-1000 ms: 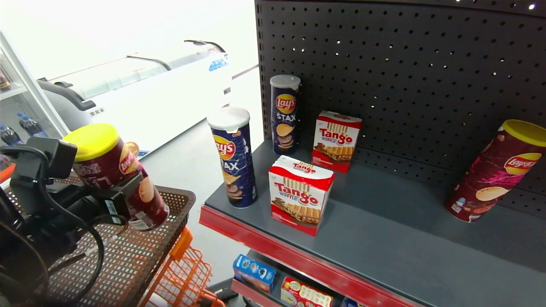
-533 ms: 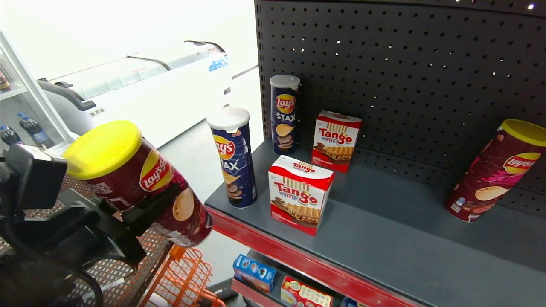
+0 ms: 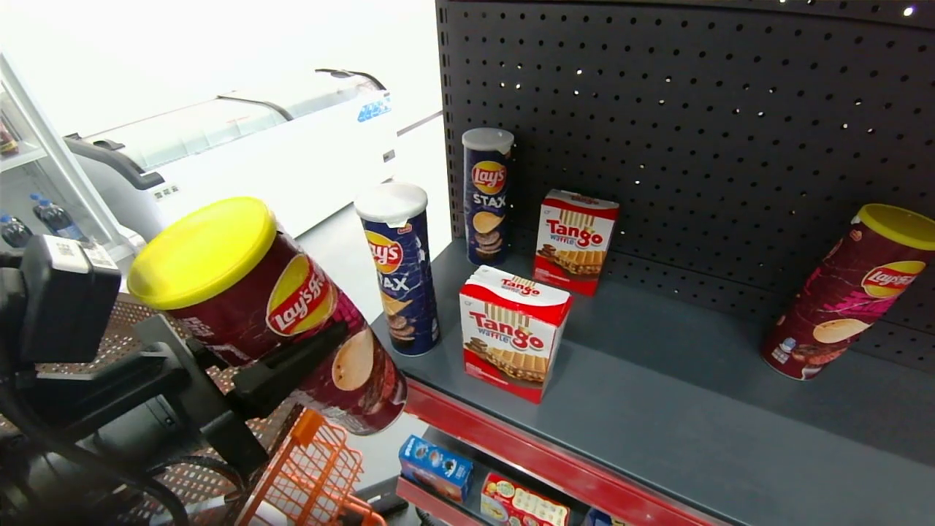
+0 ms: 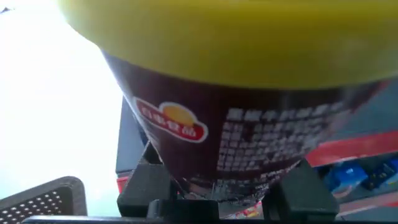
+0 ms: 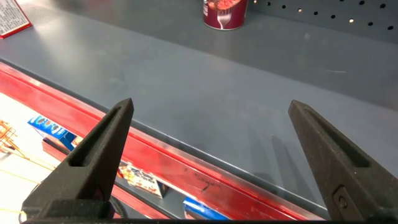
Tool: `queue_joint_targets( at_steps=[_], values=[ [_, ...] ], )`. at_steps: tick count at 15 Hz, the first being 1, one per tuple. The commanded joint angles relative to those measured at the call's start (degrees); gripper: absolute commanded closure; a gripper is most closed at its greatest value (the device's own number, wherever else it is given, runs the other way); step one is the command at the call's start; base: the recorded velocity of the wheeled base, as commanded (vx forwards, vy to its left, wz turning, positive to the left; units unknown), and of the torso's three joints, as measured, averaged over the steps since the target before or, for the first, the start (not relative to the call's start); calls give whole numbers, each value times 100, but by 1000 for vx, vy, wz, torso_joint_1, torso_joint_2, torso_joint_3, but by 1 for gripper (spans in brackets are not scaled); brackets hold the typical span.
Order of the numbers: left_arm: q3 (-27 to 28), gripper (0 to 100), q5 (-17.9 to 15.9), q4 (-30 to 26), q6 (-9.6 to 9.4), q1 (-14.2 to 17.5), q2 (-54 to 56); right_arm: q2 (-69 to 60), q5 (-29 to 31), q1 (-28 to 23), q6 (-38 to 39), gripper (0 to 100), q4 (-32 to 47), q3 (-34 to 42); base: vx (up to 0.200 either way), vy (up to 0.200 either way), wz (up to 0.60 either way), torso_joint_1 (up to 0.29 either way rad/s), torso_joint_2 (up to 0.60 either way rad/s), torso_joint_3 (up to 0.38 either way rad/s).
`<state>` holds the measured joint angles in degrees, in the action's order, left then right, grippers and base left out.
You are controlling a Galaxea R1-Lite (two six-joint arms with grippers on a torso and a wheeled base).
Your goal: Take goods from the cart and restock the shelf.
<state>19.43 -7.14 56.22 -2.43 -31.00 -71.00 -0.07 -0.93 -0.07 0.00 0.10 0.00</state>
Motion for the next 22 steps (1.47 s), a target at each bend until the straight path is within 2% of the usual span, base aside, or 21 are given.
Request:
queue_joint_targets(
  at_steps=[1, 2, 5, 8, 9, 12, 14, 16, 22],
  values=[
    [78, 100, -156, -112, 14, -11, -107, 7, -4, -1, 0, 0, -1, 0, 0, 0, 0, 0, 0, 0],
    [140, 100, -288, -182, 23, -20, -134, 7, -4, -1, 0, 0, -1, -9, 0, 0, 0, 0, 0, 0],
    [483, 100, -1290, -955, 5, 41, -142, 7, -4, -1, 0, 0, -1, 0, 0, 0, 0, 0, 0, 0],
    [966, 100, -1624, -1377, 5, 41, -186, 7, -13, -1, -9, 0, -1, 0, 0, 0, 0, 0, 0, 0],
    [1124, 100, -1940, -1544, -12, 59, -248, 7, -13, -1, -9, 0, -1, 0, 0, 0, 0, 0, 0, 0],
    [1063, 100, -2415, -1571, -56, -2, -248, 7, -22, -1, -9, 0, -1, 0, 0, 0, 0, 0, 0, 0],
    [1036, 100, -2608, -1571, -320, -2, -380, 7, -13, -1, -9, 0, -1, 0, 0, 0, 0, 0, 0, 0],
    [1036, 100, -2810, -1579, -452, -2, -450, 7, -13, -1, -9, 0, -1, 0, 0, 0, -300, 1, 1, -4],
    [957, 100, -2845, -1571, -452, -117, -494, 7, -13, -1, -9, 0, -1, 0, 0, 0, -600, 5, 3, 3]
  ],
)
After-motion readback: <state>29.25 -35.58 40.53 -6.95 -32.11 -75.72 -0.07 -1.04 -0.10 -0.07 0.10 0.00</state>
